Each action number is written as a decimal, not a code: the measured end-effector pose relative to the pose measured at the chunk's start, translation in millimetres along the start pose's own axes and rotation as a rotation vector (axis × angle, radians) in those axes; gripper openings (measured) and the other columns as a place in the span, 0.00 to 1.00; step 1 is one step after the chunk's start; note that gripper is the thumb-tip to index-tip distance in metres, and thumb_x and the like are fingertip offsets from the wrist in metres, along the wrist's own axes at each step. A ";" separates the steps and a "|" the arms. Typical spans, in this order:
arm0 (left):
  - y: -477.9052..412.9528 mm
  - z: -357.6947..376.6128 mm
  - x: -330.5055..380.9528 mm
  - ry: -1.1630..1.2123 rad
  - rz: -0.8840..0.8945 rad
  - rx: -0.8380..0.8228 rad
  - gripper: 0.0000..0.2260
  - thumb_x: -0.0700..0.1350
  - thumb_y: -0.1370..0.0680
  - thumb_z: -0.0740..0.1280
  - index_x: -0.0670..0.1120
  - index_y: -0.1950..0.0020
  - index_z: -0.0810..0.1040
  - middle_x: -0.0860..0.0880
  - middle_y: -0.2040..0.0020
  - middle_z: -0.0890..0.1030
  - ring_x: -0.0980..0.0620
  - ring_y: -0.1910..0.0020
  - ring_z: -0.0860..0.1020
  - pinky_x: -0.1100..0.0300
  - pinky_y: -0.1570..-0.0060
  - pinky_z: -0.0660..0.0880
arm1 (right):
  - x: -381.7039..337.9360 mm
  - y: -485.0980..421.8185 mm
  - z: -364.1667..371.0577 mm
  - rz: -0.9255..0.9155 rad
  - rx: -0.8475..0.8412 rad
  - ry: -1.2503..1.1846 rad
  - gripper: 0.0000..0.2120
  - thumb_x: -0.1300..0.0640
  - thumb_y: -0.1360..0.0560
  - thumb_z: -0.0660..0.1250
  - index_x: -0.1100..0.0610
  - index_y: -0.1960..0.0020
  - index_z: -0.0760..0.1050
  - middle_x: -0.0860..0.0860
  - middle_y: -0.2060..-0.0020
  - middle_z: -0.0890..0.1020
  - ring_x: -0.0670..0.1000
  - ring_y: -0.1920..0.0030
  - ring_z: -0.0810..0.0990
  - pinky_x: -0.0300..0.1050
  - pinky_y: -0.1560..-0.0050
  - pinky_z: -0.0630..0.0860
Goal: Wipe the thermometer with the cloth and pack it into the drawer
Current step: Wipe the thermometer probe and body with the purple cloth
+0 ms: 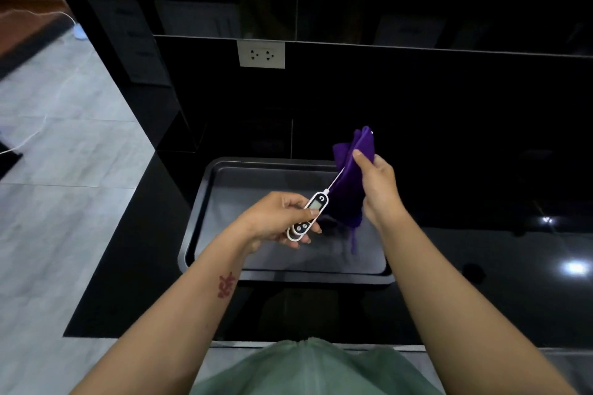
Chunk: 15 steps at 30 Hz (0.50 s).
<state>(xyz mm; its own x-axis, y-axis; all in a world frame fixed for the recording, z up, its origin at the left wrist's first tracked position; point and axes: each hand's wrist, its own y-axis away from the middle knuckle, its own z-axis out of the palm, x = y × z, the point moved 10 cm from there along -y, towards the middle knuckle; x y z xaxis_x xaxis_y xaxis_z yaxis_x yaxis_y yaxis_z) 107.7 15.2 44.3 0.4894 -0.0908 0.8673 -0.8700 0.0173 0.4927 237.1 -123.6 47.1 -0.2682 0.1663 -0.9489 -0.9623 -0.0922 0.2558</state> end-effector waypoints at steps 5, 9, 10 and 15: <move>-2.6 -4.5 2.0 0.020 0.018 0.058 0.05 0.46 0.21 0.67 0.46 0.49 0.80 0.45 0.55 0.86 0.52 0.64 0.82 0.61 0.67 0.77 | 22.1 14.3 23.5 0.036 -0.123 0.083 0.08 0.55 0.21 0.65 0.57 0.46 0.79 0.55 0.56 0.85 0.53 0.56 0.83 0.47 0.51 0.79; -0.6 -4.7 -4.8 -0.008 -0.006 0.017 0.06 0.46 0.21 0.67 0.45 0.47 0.79 0.45 0.54 0.86 0.51 0.62 0.82 0.60 0.65 0.78 | 11.4 6.3 9.5 0.029 -0.047 0.029 0.06 0.56 0.21 0.65 0.58 0.49 0.78 0.54 0.61 0.83 0.49 0.62 0.82 0.41 0.60 0.78; -0.3 -3.1 -6.8 -0.009 -0.011 -0.004 0.06 0.46 0.21 0.67 0.45 0.48 0.79 0.45 0.54 0.86 0.51 0.62 0.82 0.59 0.64 0.78 | 8.0 2.3 3.6 0.026 -0.010 0.001 0.06 0.57 0.21 0.65 0.59 0.49 0.78 0.53 0.61 0.82 0.49 0.63 0.81 0.40 0.60 0.78; -2.4 -0.1 -7.5 0.000 -0.004 -0.003 0.04 0.45 0.21 0.68 0.45 0.49 0.79 0.44 0.54 0.86 0.50 0.63 0.83 0.60 0.66 0.78 | 14.4 0.6 4.3 0.030 0.009 -0.010 0.08 0.56 0.21 0.65 0.60 0.46 0.77 0.55 0.58 0.83 0.52 0.58 0.81 0.44 0.54 0.78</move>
<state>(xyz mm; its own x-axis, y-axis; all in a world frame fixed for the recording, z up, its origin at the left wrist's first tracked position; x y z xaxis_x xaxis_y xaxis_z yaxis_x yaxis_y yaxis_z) 106.2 16.0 36.6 0.4928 -0.0904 0.8655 -0.8679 0.0202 0.4963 232.4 -117.1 34.4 -0.2977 0.1735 -0.9388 -0.9541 -0.0885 0.2862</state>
